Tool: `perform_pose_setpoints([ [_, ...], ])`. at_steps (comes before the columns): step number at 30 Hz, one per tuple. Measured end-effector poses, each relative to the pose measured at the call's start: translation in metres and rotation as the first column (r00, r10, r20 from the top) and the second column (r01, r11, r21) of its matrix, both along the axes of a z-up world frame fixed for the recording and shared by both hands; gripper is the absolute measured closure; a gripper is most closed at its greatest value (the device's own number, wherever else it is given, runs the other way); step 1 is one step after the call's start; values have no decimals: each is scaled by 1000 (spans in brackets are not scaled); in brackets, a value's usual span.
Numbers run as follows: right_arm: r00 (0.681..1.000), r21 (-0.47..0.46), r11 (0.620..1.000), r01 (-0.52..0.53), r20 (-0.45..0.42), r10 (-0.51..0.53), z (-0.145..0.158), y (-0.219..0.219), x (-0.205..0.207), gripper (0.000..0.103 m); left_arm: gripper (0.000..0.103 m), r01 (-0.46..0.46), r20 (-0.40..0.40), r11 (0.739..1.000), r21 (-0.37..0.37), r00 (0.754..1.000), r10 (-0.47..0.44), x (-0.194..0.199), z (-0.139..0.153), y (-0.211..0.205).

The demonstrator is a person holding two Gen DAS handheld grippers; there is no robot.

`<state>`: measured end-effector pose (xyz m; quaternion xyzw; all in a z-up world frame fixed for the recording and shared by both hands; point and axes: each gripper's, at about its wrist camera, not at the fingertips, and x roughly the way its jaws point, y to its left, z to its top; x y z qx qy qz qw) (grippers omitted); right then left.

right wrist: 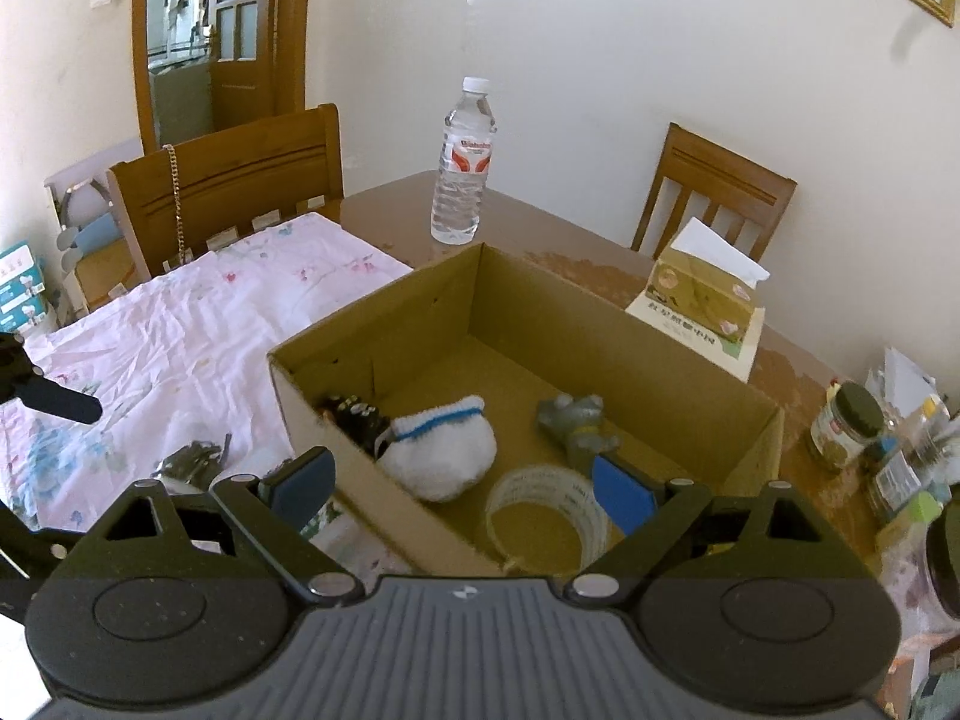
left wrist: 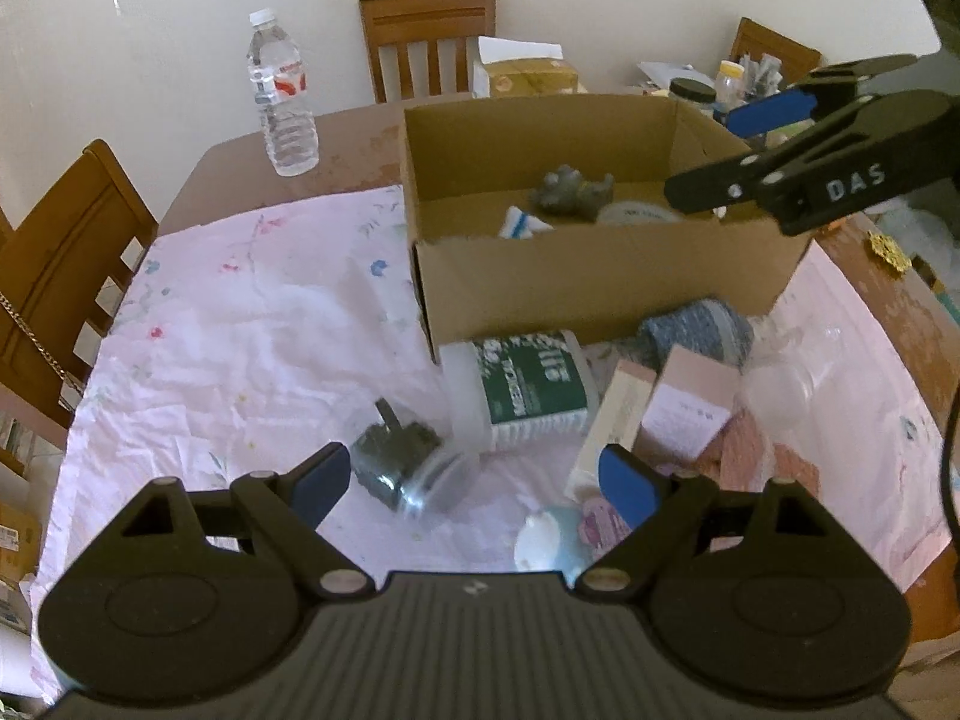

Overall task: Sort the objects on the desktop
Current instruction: 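Carry the toy block and white mitten into the box and open both tools, then move the left tool to the cream fuzzy scrunchie and grasp it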

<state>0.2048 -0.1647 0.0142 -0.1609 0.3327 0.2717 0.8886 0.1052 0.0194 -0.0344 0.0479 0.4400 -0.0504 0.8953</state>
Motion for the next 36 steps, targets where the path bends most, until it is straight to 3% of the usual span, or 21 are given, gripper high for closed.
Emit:
perform_pose_setpoints([
  [18,996,-8,999,50,-74,-50,-27,-13,-70,7,14,145,-26,985,90,989,-143,-34,-38,-16],
  [27,987,-20,992,121,-103,-123,-40,-22,-95,7,16,212,12,976,52,977,-213,-53,-33,-31],
  [29,985,-22,990,136,-108,-137,-42,-25,-99,7,21,232,12,972,42,973,-232,-56,-33,-38],
  [31,981,-22,988,152,-117,-153,-44,-28,-102,7,35,255,1,967,21,967,-255,-57,-34,-44],
  [36,975,-20,984,178,-135,-179,-49,-35,-109,7,54,271,-25,962,16,962,-271,-53,-43,-53],
])
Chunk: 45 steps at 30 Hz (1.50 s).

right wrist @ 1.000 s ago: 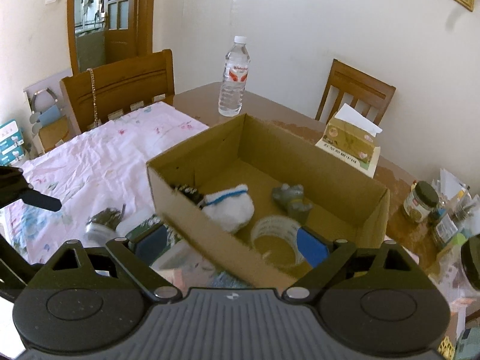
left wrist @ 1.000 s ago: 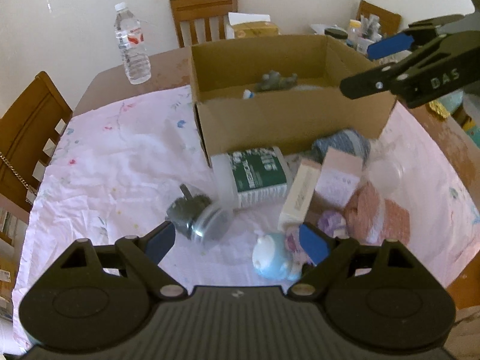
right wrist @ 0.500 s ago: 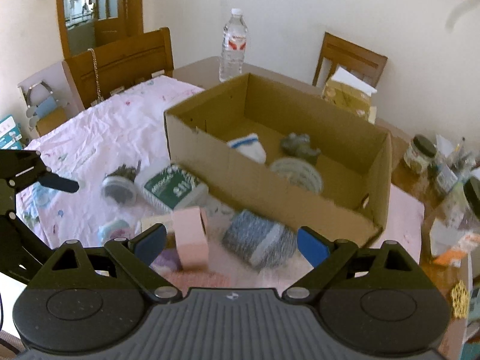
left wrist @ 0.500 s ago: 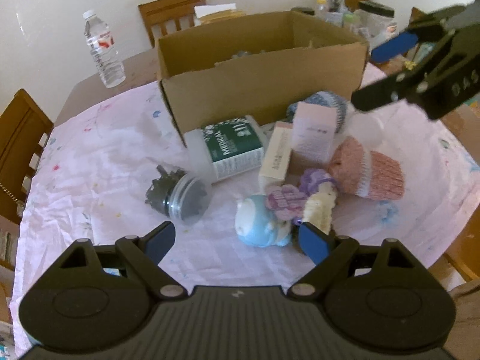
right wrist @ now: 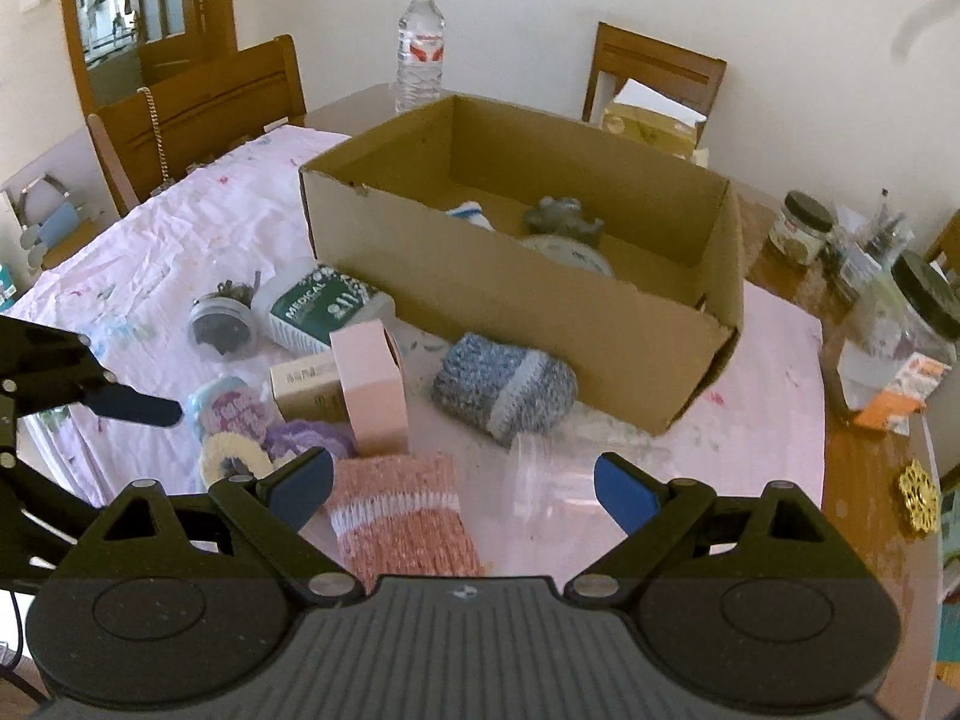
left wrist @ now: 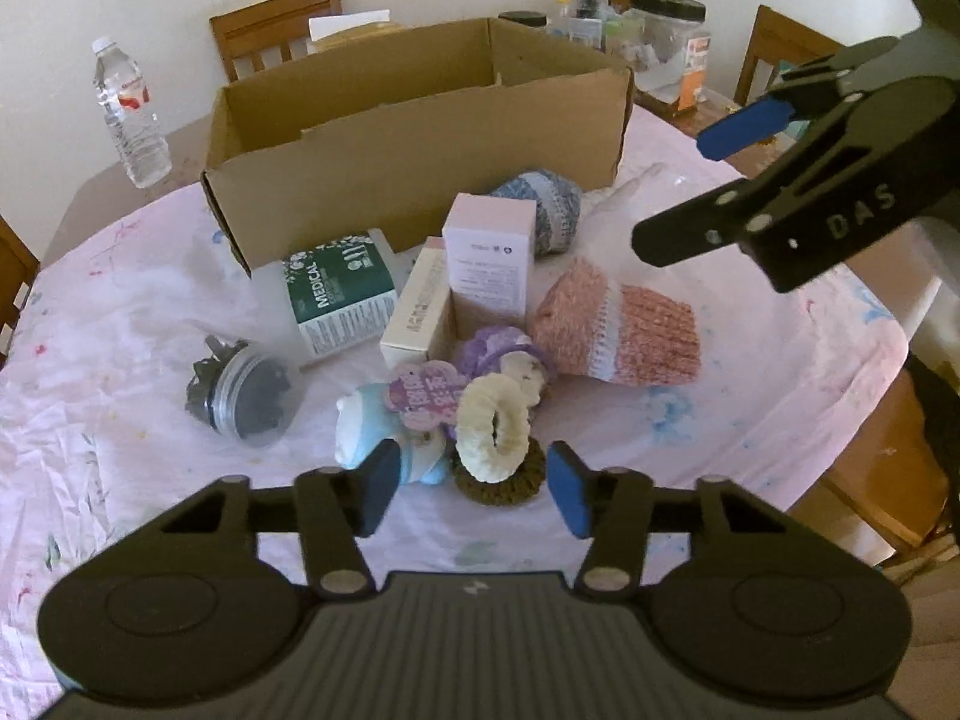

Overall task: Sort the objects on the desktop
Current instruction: 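Move the left tool to the cream fuzzy scrunchie and grasp it, then grasp the pink knit sock with the right tool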

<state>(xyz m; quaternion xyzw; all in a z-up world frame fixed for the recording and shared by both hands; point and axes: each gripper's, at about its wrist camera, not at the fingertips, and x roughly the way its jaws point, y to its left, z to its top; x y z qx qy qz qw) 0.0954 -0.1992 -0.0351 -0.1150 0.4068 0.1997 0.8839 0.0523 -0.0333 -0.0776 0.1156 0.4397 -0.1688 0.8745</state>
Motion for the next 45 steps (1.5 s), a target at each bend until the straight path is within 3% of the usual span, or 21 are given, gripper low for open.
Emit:
perform_pose_setpoints([
  [10,1000,12,1000,18,-3,-18,-2,-5,-9,7,74,5,-25,999,-50,1000,-6,11,-6,-1],
  [15,1000,13,1000,20,-9,-20,-4,-7,-13,7,74,-2,-35,998,-56,999,0,16,-9,-4],
  [17,1000,14,1000,22,-11,-22,-5,-8,-14,7,79,4,-30,999,-53,1000,-5,16,-8,-6],
  [19,1000,15,1000,22,-12,-22,-5,-9,-15,7,90,10,-35,998,-64,999,-13,17,-7,-6],
  [33,998,3,999,-32,-49,32,-21,-5,-17,7,92,5,-20,999,-54,1000,-6,11,9,1],
  [45,977,12,986,-166,-130,166,-54,6,-6,8,92,-43,-16,998,-42,999,43,9,16,7],
])
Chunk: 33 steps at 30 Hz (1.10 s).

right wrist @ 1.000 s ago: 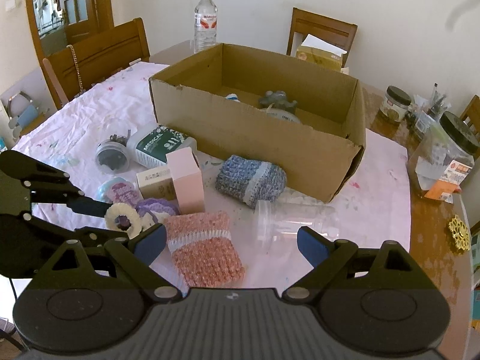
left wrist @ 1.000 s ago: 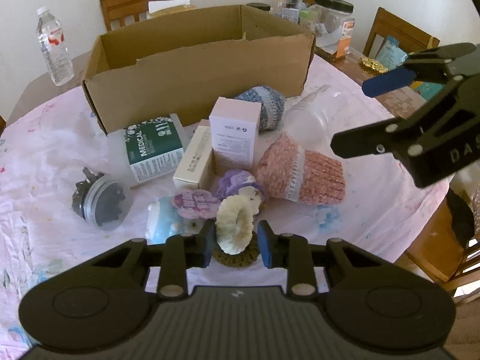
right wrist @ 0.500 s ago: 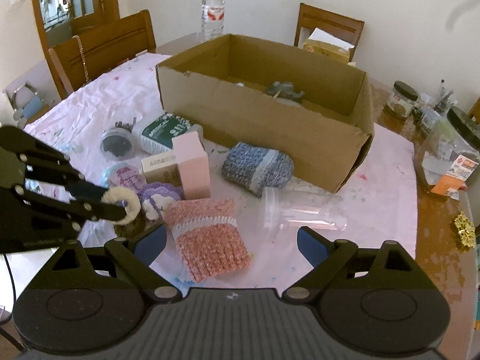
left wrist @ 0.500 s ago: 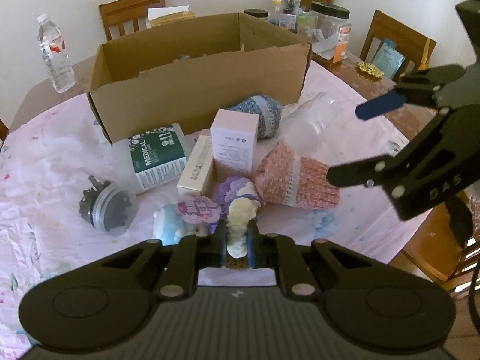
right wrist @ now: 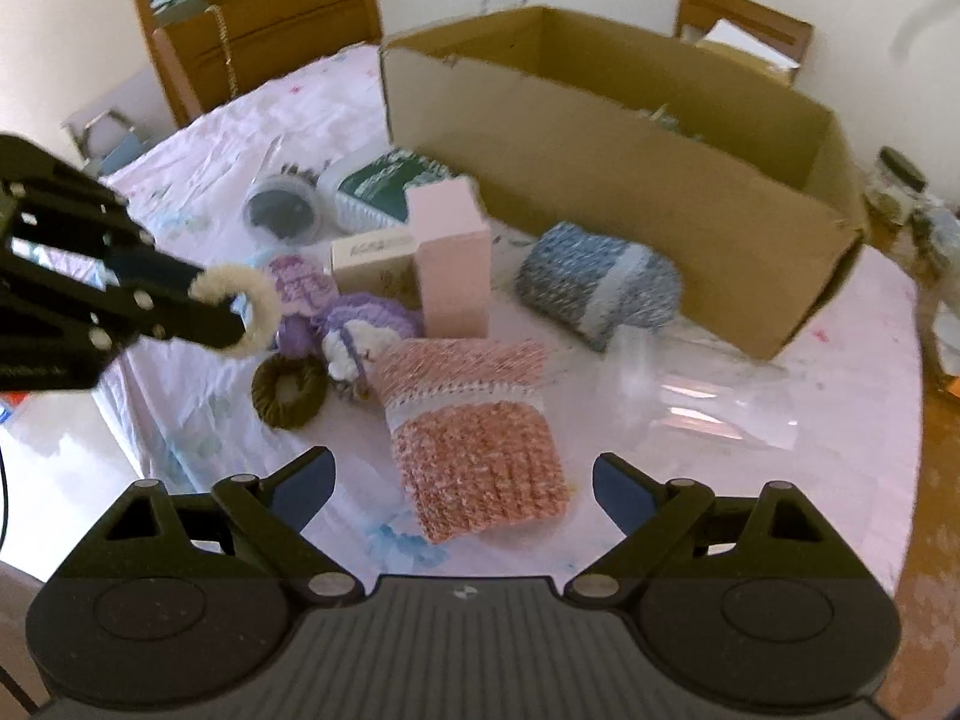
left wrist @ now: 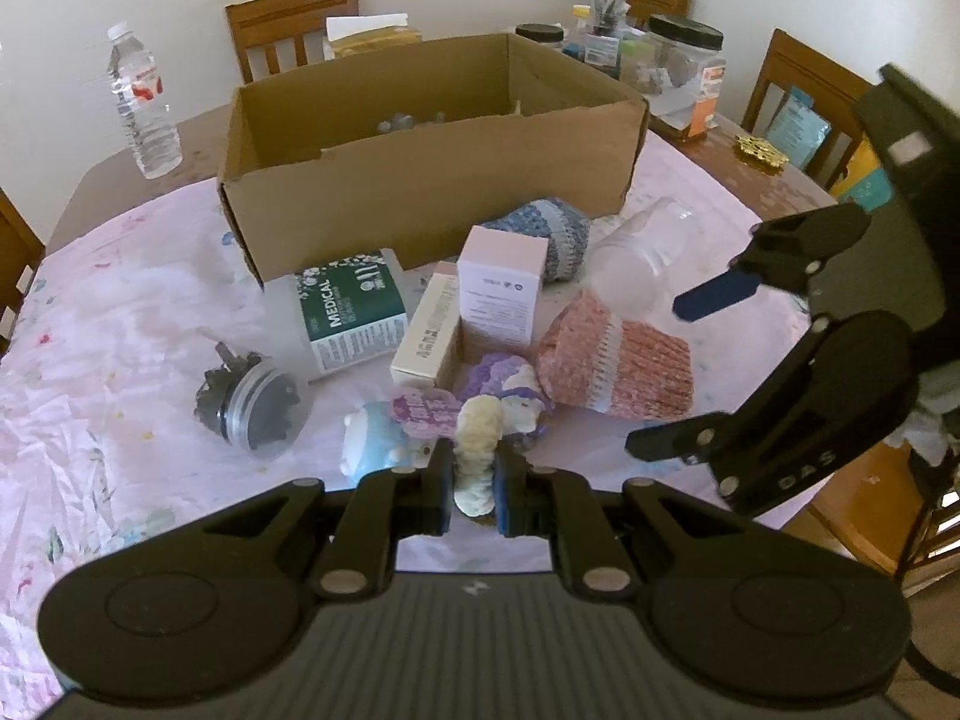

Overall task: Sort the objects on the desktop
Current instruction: 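Grasp the pink knit sock with the right tool, then carry the scrunchie and pink sock into the box and open both tools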

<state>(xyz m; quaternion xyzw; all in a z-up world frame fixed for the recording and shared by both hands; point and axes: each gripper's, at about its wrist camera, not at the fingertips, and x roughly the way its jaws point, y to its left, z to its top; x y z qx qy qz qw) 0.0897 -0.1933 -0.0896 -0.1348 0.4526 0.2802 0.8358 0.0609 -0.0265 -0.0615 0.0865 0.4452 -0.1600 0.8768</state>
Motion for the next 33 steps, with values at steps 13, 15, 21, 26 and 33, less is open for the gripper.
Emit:
perform_pose_setpoints([
  [13,991,-4,991,-133,-7,133,-17,18,22,17,92,-52,2,998,18,999,52,-1,6,3],
  [15,989,-17,989,-148,-2,148,-18,20,24,20,92,-55,3,998,19,998,55,-1,7,3],
  [21,989,-30,988,-150,-2,150,-15,17,31,35,92,-49,9,999,22,999,49,3,10,3],
  [26,986,-55,985,-163,18,164,-7,15,29,36,92,-33,11,999,25,999,32,7,13,1],
  [33,977,-76,977,-201,53,206,16,8,25,37,92,-4,29,1000,27,1000,3,14,22,-1],
])
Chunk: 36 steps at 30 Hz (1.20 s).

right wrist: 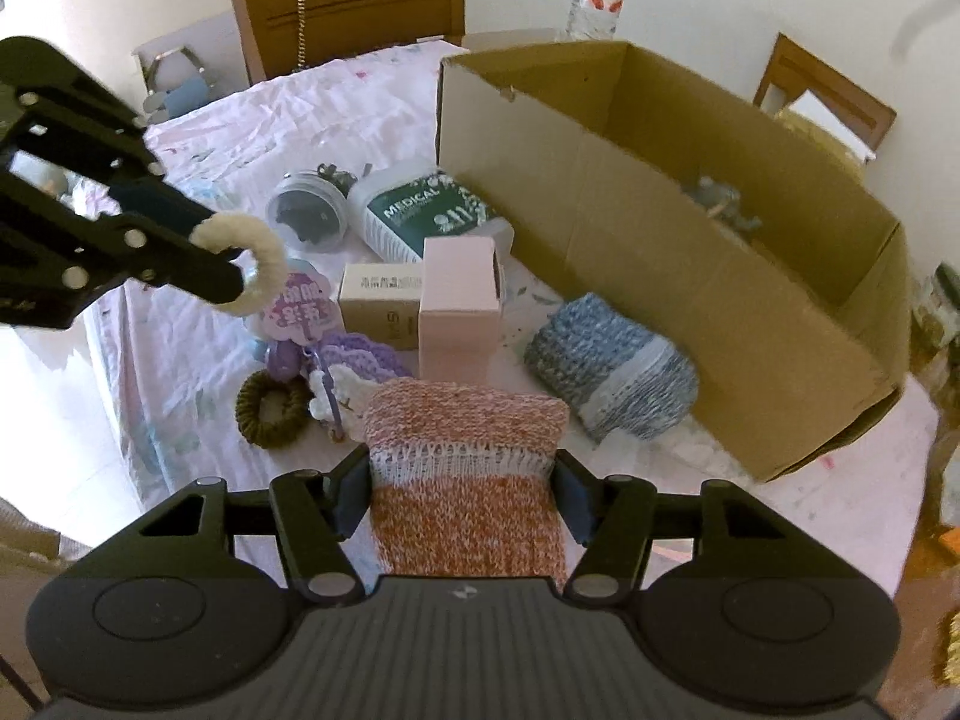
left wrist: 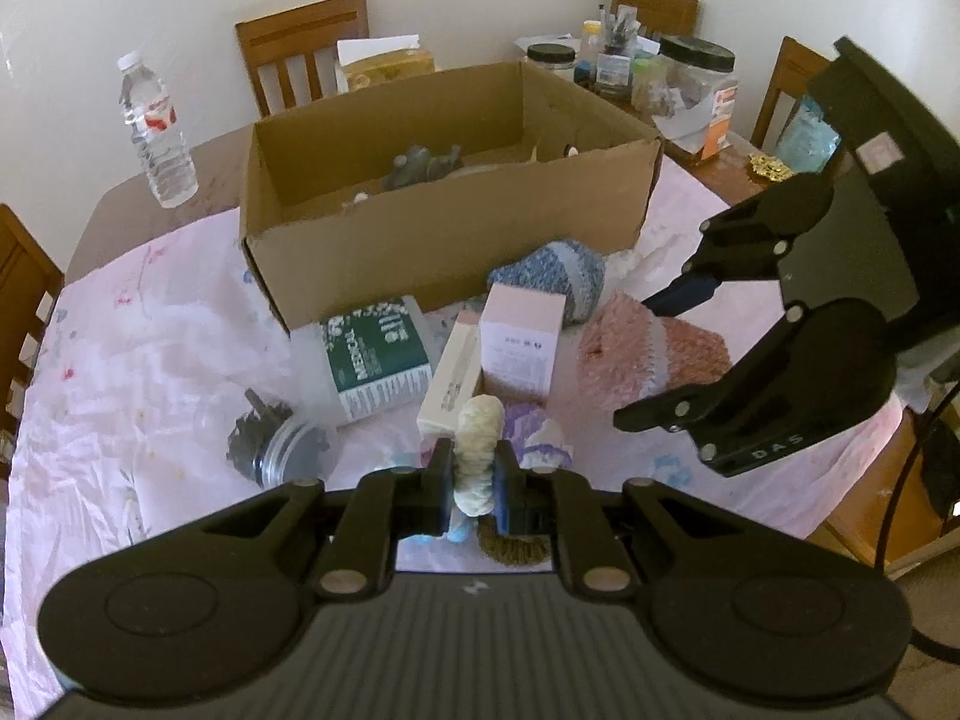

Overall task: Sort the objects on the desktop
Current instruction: 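Carry the scrunchie and pink sock into the box and open both tools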

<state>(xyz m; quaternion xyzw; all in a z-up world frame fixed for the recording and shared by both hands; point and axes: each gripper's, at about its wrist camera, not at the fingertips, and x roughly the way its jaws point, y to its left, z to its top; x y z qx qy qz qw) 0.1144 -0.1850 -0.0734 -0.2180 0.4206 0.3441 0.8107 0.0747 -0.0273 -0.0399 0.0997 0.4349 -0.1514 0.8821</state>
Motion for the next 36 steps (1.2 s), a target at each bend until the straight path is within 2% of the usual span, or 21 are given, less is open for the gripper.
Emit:
perform_pose_setpoints([
  [14,994,-4,1000,-9,110,9,46,-16,15,37,92,-11,84,1000,-28,996,13,34,32,-7],
  [19,988,3,1000,-17,154,16,65,-22,27,37,92,-10,117,1000,-17,993,12,50,43,-12],
  [31,975,18,997,70,210,-72,90,-31,57,37,92,103,193,995,-7,976,-99,99,61,-21],
  [36,966,14,994,112,232,-112,98,-30,72,37,91,121,204,993,-14,972,-116,122,64,-19],
])
